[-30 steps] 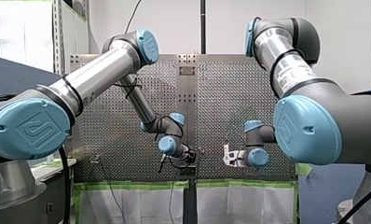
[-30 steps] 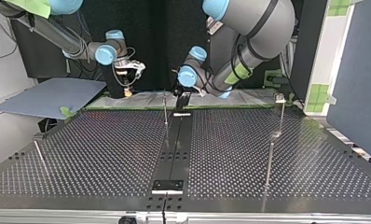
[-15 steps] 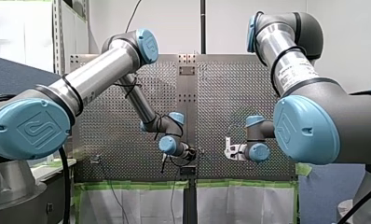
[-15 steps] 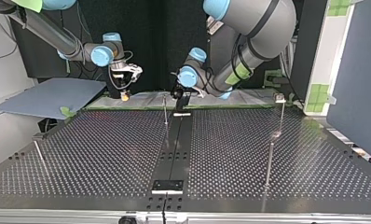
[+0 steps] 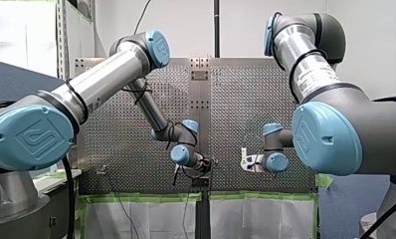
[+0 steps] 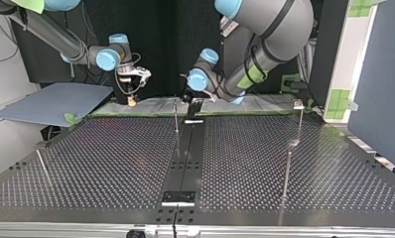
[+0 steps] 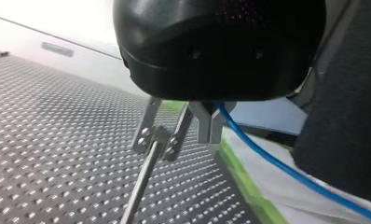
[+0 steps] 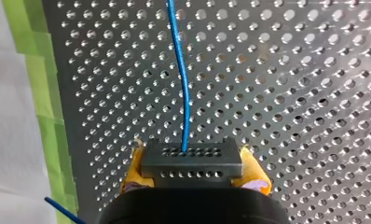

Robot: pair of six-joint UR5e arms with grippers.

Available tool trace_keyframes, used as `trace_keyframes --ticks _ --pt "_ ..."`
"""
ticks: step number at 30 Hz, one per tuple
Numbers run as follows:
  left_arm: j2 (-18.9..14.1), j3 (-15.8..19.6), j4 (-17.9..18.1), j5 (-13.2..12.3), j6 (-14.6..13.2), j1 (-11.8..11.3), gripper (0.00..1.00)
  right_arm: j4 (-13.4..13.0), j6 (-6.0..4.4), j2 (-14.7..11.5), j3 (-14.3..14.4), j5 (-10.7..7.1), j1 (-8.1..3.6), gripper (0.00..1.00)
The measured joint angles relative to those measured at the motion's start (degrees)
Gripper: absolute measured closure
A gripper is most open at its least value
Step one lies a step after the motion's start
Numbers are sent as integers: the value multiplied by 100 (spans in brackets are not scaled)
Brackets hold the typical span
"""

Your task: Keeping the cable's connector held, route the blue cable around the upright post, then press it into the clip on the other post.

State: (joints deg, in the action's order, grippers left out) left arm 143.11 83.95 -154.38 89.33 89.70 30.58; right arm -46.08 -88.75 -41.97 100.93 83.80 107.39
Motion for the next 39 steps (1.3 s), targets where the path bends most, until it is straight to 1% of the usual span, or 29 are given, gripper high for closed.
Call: trace_keyframes --ticks 5,8,11,15,20,25,28,33,39 --pt "0 1 -273 13 -290 25 100 59 72 0 7 28 18 100" --pt "0 1 -431 16 -441 15 100 71 84 0 6 36 18 100" --pt "0 2 -515 4 -503 -14 100 62 75 0 6 36 11 100" --pt "0 3 -500 -12 -505 -47 100 30 43 -1 4 21 -6 100" --pt "0 2 -368 -23 -417 -77 100 -9 9 -1 -4 -37 -10 100" --pt "0 1 -309 -101 -343 -92 100 -15 -31 0 -16 -76 -11 100" --pt "-1 -1 -211 -116 -209 -102 100 -18 -54 0 -21 -84 -13 100" --pt "-1 -2 -35 -121 34 -116 100 -43 -129 -1 -59 -102 -22 100" --pt "0 -4 15 -101 265 -119 100 -58 -182 -1 -102 -112 -37 100"
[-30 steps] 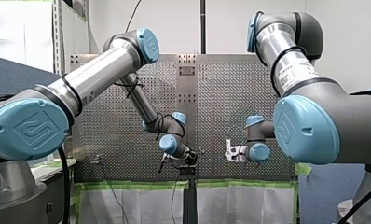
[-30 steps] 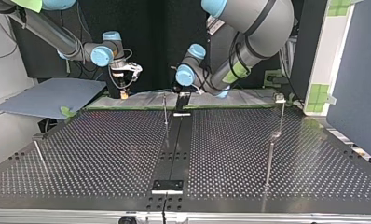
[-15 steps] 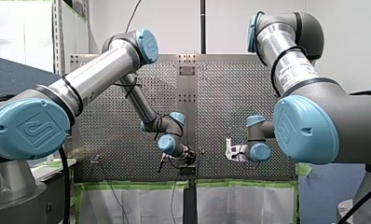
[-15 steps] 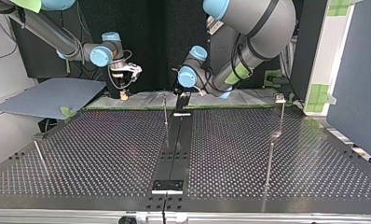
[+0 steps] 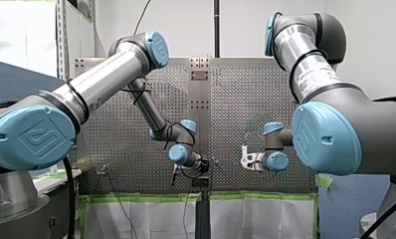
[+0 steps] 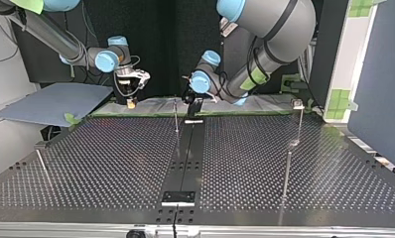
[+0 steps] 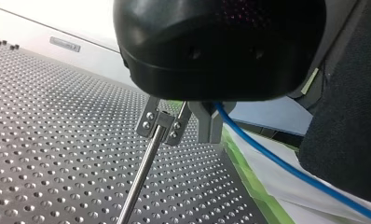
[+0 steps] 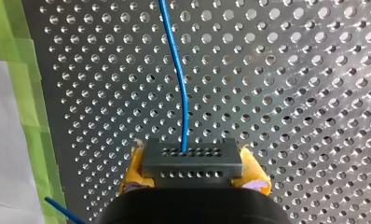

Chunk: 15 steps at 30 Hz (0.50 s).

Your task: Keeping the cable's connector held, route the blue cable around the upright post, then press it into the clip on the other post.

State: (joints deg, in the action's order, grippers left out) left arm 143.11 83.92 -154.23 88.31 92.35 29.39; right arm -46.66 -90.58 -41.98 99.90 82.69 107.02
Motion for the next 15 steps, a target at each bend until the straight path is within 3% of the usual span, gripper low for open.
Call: trace_keyframes --ticks 15 --pt "8 4 182 83 650 2 100 -372 -190 44 -7 -190 -50 100"
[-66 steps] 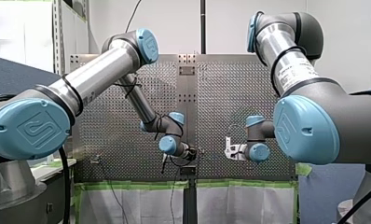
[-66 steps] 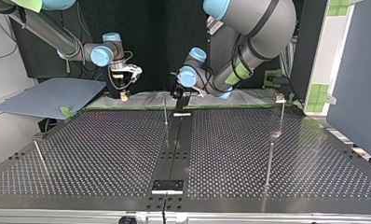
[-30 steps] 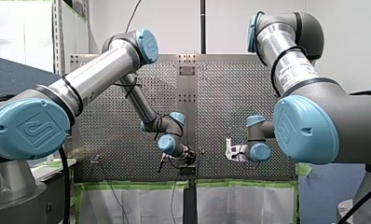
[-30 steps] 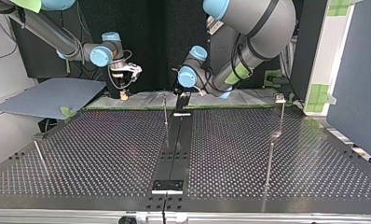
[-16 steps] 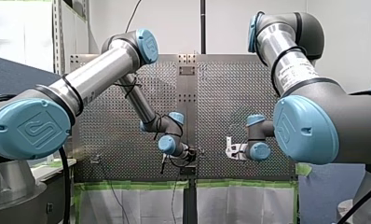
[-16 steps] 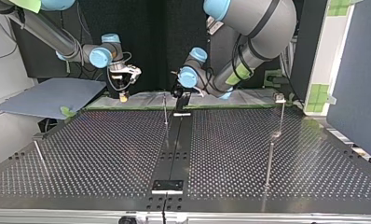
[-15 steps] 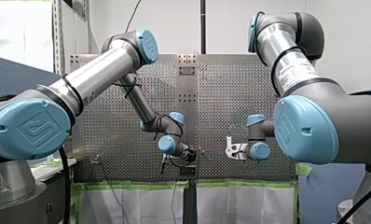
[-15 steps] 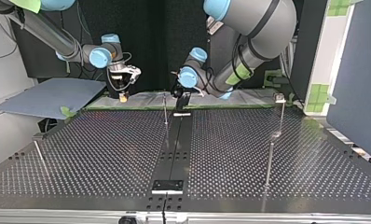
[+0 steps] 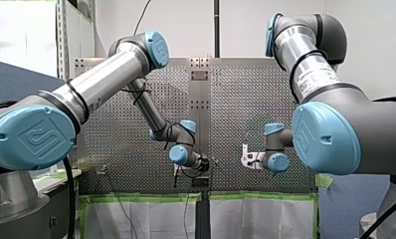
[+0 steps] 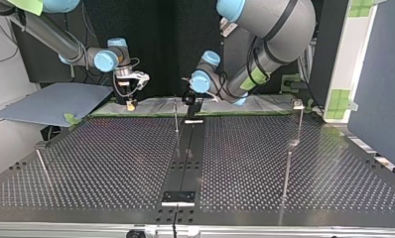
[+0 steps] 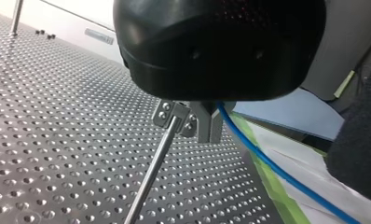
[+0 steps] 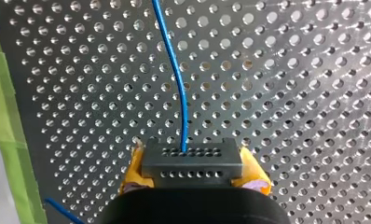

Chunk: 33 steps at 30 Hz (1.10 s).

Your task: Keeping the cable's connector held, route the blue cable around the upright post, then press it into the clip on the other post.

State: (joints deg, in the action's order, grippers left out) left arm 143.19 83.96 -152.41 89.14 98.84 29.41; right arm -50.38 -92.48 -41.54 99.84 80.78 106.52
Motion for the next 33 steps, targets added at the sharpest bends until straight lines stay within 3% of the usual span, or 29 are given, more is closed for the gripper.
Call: trace_keyframes --ticks 9,17,24,33 --pt "130 -19 143 -13 444 -16 100 -128 -26 161 -3 -17 -64 100" --pt "260 -285 485 -10 865 -40 100 -172 -66 173 -48 -31 -133 100" --pt "264 -457 543 -1 1141 -56 100 -181 -100 176 -143 -39 -186 100" --pt "265 -503 523 305 1435 -104 100 -217 -122 192 -303 -96 -273 100"
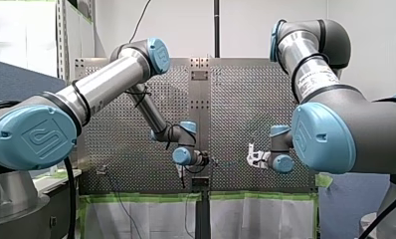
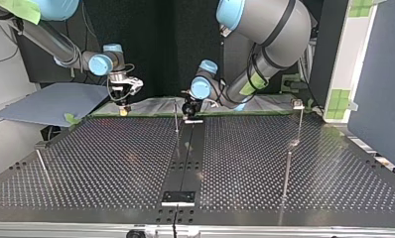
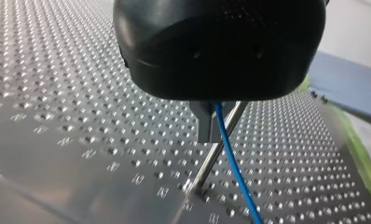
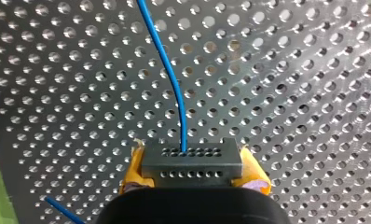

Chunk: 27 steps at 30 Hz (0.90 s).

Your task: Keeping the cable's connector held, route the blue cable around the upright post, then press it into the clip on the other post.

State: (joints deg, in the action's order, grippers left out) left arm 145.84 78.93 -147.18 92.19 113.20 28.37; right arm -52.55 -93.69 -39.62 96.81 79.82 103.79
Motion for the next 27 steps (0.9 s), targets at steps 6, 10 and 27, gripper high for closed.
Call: trace_keyframes --ticks 6,10,27 --pt "6 -2 18 -57 9 12 100 -88 48 116 -25 -97 17 100" --pt "13 -2 25 -143 22 26 100 -105 66 301 -85 -129 24 100" --pt "416 -140 -18 -238 167 -19 100 -78 52 436 -312 -114 -28 100"
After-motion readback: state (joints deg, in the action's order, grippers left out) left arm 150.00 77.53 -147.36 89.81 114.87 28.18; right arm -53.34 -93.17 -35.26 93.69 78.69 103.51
